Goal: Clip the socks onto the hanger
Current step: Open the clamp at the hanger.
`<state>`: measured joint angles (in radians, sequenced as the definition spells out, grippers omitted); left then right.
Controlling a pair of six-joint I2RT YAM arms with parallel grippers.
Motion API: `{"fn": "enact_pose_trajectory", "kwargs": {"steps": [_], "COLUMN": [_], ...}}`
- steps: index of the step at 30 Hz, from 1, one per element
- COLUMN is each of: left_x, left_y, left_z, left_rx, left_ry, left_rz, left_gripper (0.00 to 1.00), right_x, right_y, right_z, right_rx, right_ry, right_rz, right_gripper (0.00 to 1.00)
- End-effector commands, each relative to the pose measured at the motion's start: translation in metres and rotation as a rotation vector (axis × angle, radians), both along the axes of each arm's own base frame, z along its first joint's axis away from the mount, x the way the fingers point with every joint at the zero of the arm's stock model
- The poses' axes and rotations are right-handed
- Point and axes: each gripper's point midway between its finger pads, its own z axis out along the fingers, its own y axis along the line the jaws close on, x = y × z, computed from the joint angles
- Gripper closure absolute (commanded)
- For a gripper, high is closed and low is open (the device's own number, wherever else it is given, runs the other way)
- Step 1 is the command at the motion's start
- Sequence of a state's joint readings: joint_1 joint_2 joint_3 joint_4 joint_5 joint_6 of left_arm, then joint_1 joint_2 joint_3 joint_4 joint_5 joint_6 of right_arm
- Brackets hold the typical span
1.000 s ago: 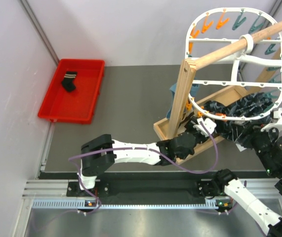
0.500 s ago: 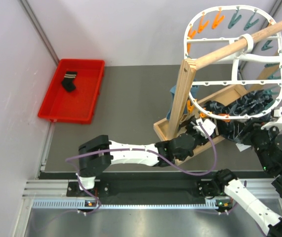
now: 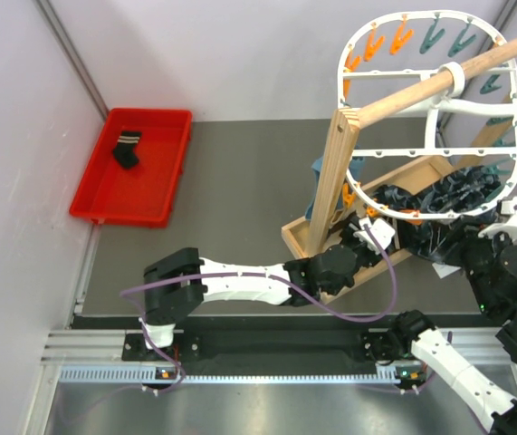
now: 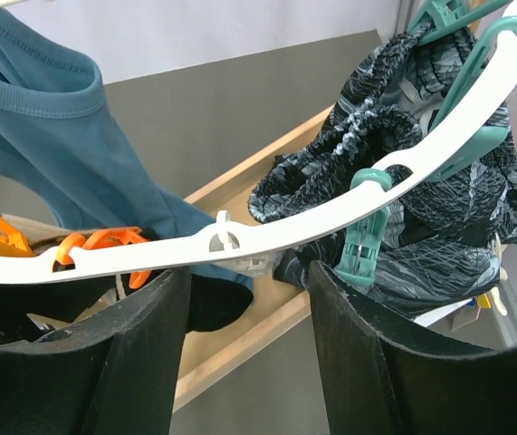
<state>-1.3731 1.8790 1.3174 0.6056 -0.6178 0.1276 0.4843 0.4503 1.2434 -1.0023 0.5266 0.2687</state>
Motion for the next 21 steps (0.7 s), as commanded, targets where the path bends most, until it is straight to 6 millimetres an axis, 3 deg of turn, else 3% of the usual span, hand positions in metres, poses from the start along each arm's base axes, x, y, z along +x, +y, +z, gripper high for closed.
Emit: {"fn": "enact_pose_trajectory", "kwargs": {"steps": [1, 8, 16, 21], "left_x": [-0.004, -0.006, -0.007, -0.008], "left_y": [0.009, 0.012, 0.014, 0.014], "left_z": [0.038, 0.041, 0.041, 0.04], "left_rx": [-0.099, -0.109, -0.112, -0.115], "left_ry": [-0.004, 0.002, 0.01, 0.014], "left_rz": [-0.01, -0.015, -0.021, -0.024], "left_gripper": [0.41, 0.42, 0.42, 0.42], "right_x": [0.0, 0.007, 0.016, 0.024], "right_y": [-0.005, 0.0, 0.002, 0.0], "right_z": [0.007, 0.005, 0.018, 0.02], "right_rx": [0.007, 0.022, 0.019, 0.007], "right_ry": [-0.048, -0.092, -0.151, -0.147], "right_rz": [-0.023, -0.014, -0.017, -0.05], "right_gripper": [0.46, 0.46, 0.46, 0.51]}}
